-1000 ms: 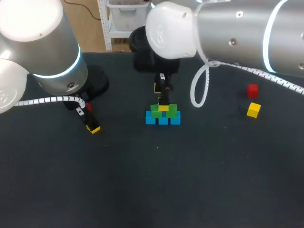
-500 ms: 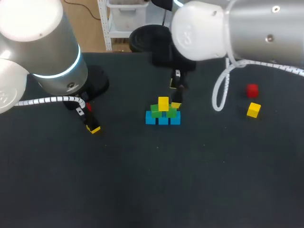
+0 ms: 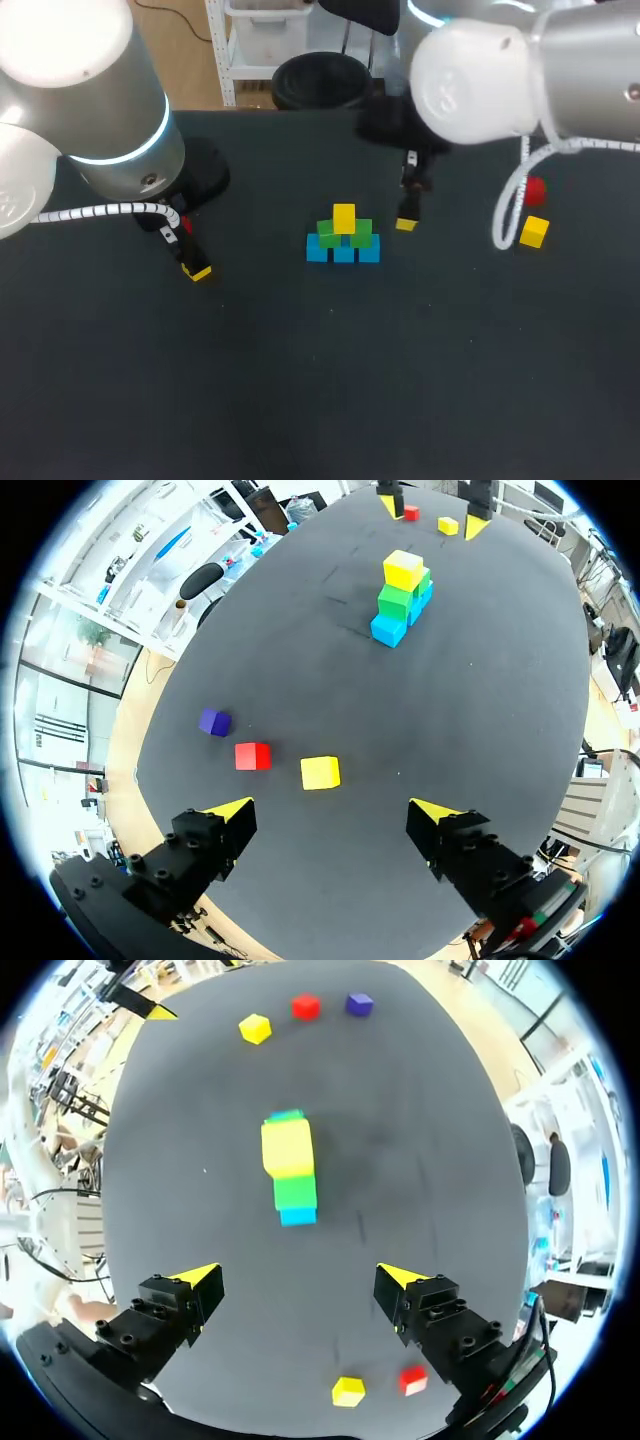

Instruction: Place the blue cubes, place green cubes on the blue cubes, place the yellow cubes on the green cubes, then place the red cubes on the yellow cubes, and place purple cube on the red cubes.

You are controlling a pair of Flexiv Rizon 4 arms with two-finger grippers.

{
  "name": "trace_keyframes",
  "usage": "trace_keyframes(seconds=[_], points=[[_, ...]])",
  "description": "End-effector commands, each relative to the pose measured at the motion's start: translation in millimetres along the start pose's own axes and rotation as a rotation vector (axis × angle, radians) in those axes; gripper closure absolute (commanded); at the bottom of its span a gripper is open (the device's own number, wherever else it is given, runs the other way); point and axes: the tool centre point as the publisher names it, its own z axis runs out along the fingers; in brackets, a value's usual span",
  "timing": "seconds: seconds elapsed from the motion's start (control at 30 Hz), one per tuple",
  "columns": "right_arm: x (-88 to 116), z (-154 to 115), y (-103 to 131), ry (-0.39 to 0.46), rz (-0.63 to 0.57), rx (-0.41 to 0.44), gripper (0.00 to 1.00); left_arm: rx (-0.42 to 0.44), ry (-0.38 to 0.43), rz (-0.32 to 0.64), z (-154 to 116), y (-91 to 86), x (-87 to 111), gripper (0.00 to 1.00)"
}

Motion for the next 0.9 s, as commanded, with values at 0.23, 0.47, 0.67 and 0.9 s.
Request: trace_keyframes(seconds=[0.23, 0.47, 0.67, 0.9], points=[[39, 3, 2, -0.041, -0.028, 0.081, 0.0, 0.005, 0.0, 0.002, 0, 1.7, 0.0, 0.0], [64, -2, 1, -0.036, -0.076, 0.106, 0.0, 0.005, 0.0, 0.002, 0, 1.7, 0.0, 0.0], [85, 0, -3, -0.028, -0.078, 0.103, 0.0, 0.005, 0.0, 0.002, 0, 1.7, 0.0, 0.0], [112, 6, -11, 0.028, -0.001, 0.101, 0.0, 0.005, 0.0, 0.002, 0, 1.7, 0.0, 0.0]])
